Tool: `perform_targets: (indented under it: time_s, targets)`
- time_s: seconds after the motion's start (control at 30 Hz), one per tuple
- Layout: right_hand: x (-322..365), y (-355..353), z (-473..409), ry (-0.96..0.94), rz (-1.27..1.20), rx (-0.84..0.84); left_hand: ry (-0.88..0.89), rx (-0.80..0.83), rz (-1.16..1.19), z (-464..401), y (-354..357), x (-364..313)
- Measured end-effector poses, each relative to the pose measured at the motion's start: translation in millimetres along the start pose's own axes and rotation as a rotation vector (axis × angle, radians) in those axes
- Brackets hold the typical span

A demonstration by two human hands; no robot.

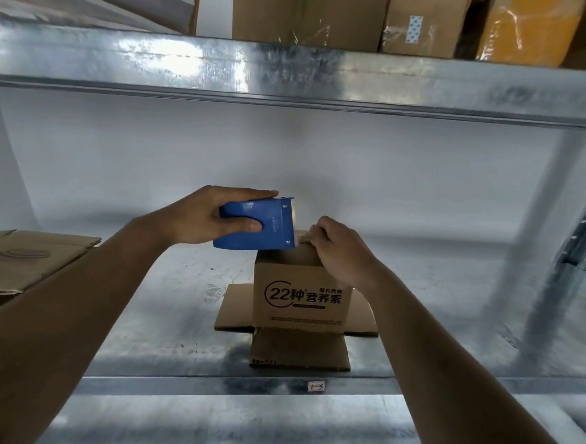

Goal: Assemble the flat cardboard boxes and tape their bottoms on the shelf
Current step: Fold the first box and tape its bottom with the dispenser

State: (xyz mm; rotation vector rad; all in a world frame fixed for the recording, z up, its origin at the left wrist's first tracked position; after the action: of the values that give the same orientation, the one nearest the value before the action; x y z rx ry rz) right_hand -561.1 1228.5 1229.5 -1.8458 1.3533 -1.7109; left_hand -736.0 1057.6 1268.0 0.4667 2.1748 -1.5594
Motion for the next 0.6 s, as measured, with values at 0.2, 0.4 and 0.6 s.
perform_targets:
  time_s: [0.2, 0.4, 0.6]
  targets:
    - [-3, -1, -3, 0.029, -0.026, -0.010, -0.022, 0.037, -0.008, -3, -15, -5]
    - [-27, -33, 5, 0.065, -0.268, -0.099, -0.086, -0.145, 0.034, 54, -59, 36]
    - [3, -3, -8, -0.087, -0.008, -0.020, 0.035, -0.244, 0.196, 49, -48, 17]
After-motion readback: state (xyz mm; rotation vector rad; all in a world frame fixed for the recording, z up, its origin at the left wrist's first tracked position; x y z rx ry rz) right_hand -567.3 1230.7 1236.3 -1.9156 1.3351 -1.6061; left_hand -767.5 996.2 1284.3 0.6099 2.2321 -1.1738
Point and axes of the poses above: each hand's wrist, its own z-axis away from the middle knuckle, its own y-axis out of the palm, x = y × z, the point moved 4 cm from there along -z, towards the middle knuckle, and after that the axes turned 8 degrees about x, right-handed, at the moved point
